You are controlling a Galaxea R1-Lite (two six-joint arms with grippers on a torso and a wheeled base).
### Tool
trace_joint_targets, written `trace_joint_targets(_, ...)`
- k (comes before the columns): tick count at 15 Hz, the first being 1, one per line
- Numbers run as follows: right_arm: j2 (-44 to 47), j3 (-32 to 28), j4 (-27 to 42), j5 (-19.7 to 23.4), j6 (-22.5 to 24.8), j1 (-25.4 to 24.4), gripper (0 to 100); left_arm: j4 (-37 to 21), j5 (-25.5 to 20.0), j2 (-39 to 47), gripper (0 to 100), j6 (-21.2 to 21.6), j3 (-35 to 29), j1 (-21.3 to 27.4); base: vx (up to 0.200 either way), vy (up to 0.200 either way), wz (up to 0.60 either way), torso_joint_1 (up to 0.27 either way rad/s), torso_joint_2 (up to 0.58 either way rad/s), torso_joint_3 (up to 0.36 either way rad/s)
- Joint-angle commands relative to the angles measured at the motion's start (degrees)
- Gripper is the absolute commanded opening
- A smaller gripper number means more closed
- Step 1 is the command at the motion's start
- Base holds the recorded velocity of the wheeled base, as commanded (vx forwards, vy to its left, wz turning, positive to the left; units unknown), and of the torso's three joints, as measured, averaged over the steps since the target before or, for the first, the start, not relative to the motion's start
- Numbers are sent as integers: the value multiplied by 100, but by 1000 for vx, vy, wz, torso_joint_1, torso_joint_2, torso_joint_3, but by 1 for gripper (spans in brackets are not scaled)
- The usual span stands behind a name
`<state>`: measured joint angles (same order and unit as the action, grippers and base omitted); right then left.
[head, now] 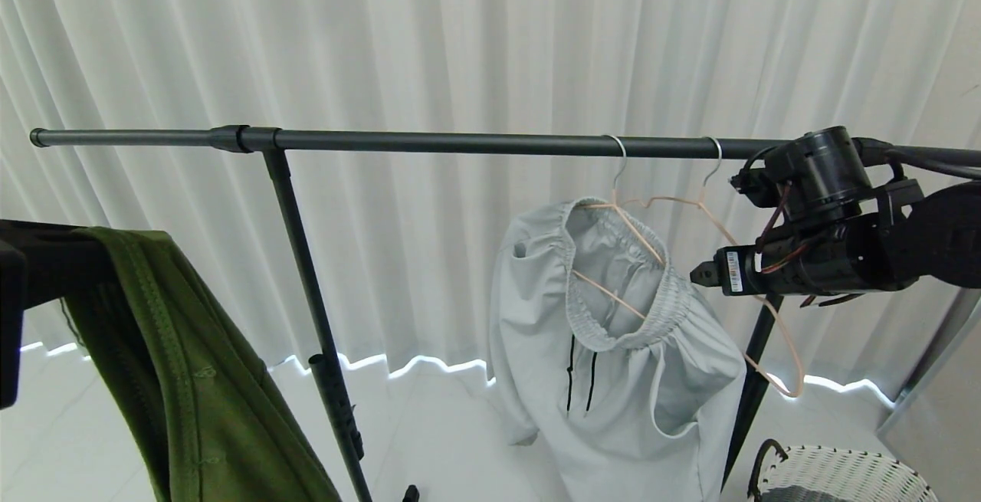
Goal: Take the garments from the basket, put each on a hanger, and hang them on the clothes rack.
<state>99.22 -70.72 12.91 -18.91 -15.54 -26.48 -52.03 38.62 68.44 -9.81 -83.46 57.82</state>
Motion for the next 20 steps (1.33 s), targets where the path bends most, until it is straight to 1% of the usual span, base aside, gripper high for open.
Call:
trace_joint_targets(1,36,5,1,1,-10,-7,0,0,-4,3,0,-3,5,1,0,0,0,0,0,0)
trace_joint_targets(4,10,5,10,1,-10,-50,0,0,5,3,0,-3,5,1,0,0,0,0,0,0)
trace_joint_targets(9,-192,5,10,-8,-274,-270,0,0,5,-15,0,-3,5,1,0,0,0,0,0,0)
trace_joint_targets(15,-773,41,-8,-52,-441,-279,0,0,163,-23,0,-3,40,1,0,0,0,0,0,0)
trace_joint_targets(17,-1036,225,1,-69,-423,-288,0,-9,190,-23,0,-3,49,1,0,0,0,0,0,0)
trace_joint_targets(18,-1168,383,1,-78,-397,-279,0,-9,330,-6,0,6,66,1,0,0,0,0,0,0)
trace_joint_targets(19,-1282,524,10,-78,-397,-279,0,-9,524,29,0,-3,93,1,-200,0,0,2,-2,-2)
trace_joint_targets(20,-1370,629,1,-78,-397,-279,0,0,620,29,0,6,119,1,-200,0,0,-2,7,2)
